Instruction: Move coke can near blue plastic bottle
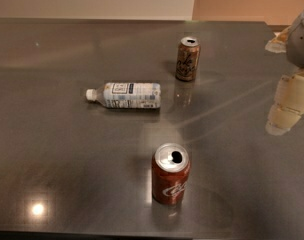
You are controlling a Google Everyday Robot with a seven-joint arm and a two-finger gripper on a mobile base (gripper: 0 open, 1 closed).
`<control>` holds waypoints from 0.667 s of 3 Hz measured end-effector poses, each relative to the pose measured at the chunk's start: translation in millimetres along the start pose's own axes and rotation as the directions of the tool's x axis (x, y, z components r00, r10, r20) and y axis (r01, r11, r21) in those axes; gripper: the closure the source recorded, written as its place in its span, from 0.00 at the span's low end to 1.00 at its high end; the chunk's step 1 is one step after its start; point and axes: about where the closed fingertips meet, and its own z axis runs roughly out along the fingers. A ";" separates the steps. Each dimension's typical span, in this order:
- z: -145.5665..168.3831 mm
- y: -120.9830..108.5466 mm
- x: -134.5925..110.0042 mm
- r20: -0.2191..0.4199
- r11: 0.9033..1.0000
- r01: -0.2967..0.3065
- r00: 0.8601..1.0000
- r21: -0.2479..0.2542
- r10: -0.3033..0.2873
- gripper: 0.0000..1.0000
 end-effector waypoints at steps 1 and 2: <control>3.2 5.3 -0.1 0.024 1.000 0.027 0.999 -0.011 -0.027 0.00; 5.4 9.0 -0.3 0.040 0.999 0.044 0.998 -0.019 -0.043 0.00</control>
Offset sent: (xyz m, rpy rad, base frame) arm -0.0679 0.0978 -0.0775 0.2789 0.0755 0.3921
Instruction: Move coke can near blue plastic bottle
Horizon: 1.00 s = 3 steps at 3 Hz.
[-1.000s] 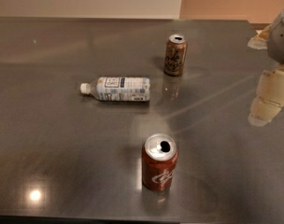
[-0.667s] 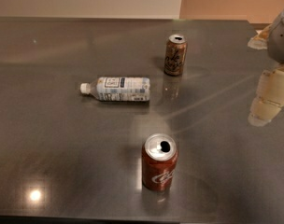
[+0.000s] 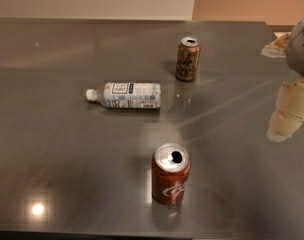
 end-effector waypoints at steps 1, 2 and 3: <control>11.1 19.3 -9.8 0.068 0.998 0.057 0.996 -0.023 -0.055 0.00; 38.5 56.6 -39.4 0.185 0.984 0.155 0.973 -0.088 -0.136 0.00; 58.4 84.4 -61.7 0.257 0.965 0.226 0.948 -0.130 -0.187 0.00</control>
Offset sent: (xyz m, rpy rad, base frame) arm -0.0652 0.1028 -0.0749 0.2617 0.0839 0.3584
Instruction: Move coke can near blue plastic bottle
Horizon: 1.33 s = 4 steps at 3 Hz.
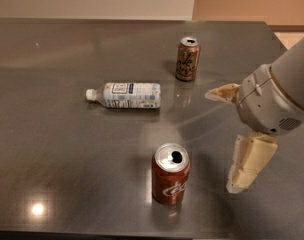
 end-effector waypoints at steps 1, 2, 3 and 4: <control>20.0 13.5 -20.6 0.050 0.998 0.045 0.998 -0.037 -0.043 0.00; 29.7 23.9 -41.3 0.102 0.995 0.079 0.992 -0.062 -0.072 0.00; 36.5 32.2 -58.8 0.145 0.991 0.104 0.985 -0.088 -0.090 0.00; 42.0 37.8 -70.6 0.170 0.986 0.123 0.980 -0.109 -0.104 0.00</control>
Offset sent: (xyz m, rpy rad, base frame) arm -0.0370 0.0768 -0.0160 0.1447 0.0548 0.1709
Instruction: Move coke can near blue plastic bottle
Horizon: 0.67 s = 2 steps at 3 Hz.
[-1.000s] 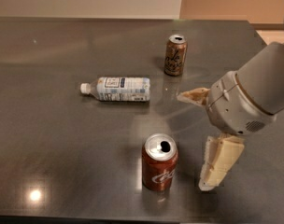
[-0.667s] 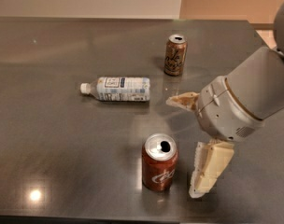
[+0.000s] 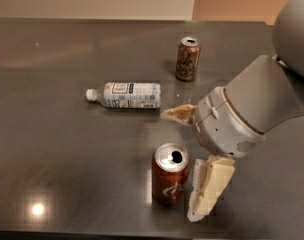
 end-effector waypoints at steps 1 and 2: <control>4.3 0.7 -4.9 0.010 1.000 0.014 1.000 -0.008 -0.014 0.18; -0.2 -4.3 -2.8 0.009 1.000 0.014 1.000 0.007 -0.014 0.41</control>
Offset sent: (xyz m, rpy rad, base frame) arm 0.0124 -0.0042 0.0041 0.0162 -0.0208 -0.0071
